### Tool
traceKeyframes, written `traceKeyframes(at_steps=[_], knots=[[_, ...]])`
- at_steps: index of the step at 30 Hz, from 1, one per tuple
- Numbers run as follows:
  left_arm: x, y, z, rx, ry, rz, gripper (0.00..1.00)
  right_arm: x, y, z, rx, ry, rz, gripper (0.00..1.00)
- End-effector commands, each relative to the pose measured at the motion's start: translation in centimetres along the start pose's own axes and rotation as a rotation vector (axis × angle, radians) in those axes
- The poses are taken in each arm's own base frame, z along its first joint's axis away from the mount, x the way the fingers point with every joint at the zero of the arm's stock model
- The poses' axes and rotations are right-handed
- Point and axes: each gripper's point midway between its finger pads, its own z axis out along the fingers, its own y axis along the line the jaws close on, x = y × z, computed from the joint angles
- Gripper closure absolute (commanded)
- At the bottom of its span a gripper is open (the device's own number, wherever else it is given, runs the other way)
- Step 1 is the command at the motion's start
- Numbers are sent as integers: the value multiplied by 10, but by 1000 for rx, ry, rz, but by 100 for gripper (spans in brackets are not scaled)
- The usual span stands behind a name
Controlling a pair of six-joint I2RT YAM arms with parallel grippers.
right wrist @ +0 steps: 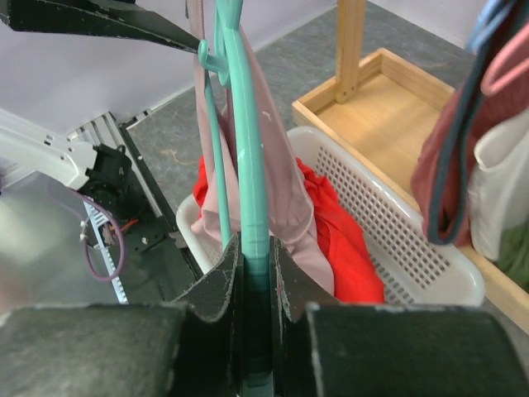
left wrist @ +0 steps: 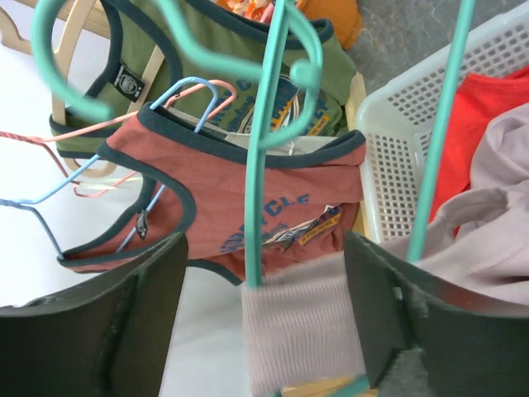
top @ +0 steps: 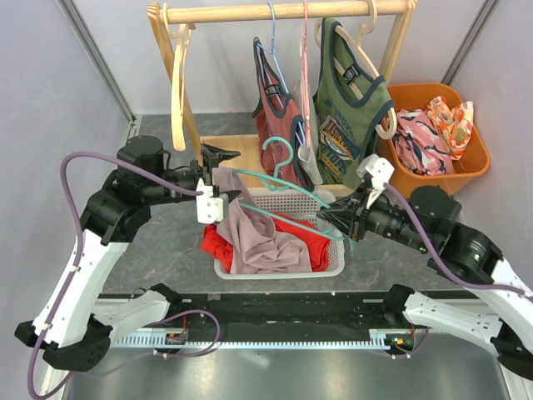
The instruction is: Remove the tank top from the hanger
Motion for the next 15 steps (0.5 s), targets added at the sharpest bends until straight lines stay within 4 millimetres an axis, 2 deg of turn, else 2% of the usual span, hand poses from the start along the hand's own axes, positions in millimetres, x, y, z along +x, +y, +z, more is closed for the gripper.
traceKeyframes(at_steps=[1,3,7,15], knots=[[-6,7,-7,-38,-3,8,10,-23,-5,-34,61,-61,-25,100],[-2,3,-7,-39,13,-7,10,-21,-7,-46,78,-51,-31,100],[3,-9,-12,-45,34,-67,10,-30,-7,-62,95,-74,-37,100],[1,-51,-21,-28,11,-357,10,-35,-27,-71,205,-83,-88,100]])
